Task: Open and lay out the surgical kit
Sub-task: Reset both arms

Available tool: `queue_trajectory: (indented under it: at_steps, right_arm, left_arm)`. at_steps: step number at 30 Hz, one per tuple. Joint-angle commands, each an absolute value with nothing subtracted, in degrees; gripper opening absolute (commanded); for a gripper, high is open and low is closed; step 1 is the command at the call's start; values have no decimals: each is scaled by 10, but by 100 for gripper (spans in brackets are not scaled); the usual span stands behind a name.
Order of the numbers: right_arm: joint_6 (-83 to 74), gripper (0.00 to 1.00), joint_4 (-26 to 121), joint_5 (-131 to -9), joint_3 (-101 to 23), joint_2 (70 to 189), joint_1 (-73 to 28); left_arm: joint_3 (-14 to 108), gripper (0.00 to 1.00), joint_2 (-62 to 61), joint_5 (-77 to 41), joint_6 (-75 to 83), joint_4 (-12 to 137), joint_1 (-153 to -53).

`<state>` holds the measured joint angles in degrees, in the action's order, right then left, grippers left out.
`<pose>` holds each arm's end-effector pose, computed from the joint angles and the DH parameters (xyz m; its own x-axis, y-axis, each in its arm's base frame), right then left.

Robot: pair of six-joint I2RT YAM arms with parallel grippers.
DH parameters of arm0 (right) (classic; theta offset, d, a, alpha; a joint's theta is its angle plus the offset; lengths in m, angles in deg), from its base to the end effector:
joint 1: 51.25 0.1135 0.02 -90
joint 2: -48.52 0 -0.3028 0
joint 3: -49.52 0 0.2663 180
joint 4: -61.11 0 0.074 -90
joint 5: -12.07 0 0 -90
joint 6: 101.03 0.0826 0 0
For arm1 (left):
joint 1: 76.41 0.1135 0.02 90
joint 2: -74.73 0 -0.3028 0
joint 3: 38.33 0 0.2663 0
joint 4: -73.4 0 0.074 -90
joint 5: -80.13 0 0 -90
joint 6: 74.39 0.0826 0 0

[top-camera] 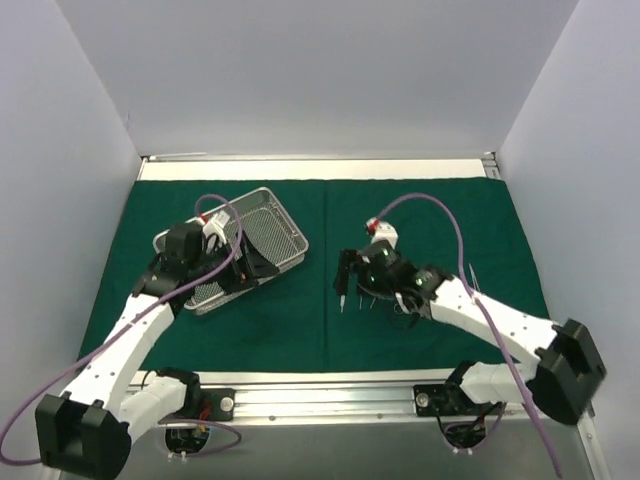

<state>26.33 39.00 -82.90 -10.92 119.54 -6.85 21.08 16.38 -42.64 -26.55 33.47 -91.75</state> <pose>0.2299 0.2152 0.2665 -0.6981 0.1625 -0.6973 -0.2785 0.8356 0.4735 0.2187 -0.1064 0.2862 -0.8707 -0.3464 -0.3491 0.0599 0.6299 -0.7744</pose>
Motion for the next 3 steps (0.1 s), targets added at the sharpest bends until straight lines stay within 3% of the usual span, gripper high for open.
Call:
queue_trajectory:
  at_steps: [1,3]
  right_arm:
    - [287,100,555,-828,-5,1133,-58]
    - [291,100,595,-874,68,1093,-50]
  left_arm:
    - [167,94,194,-455,-334,489,-921]
    - [133,94,198,-458,-343,540,-923]
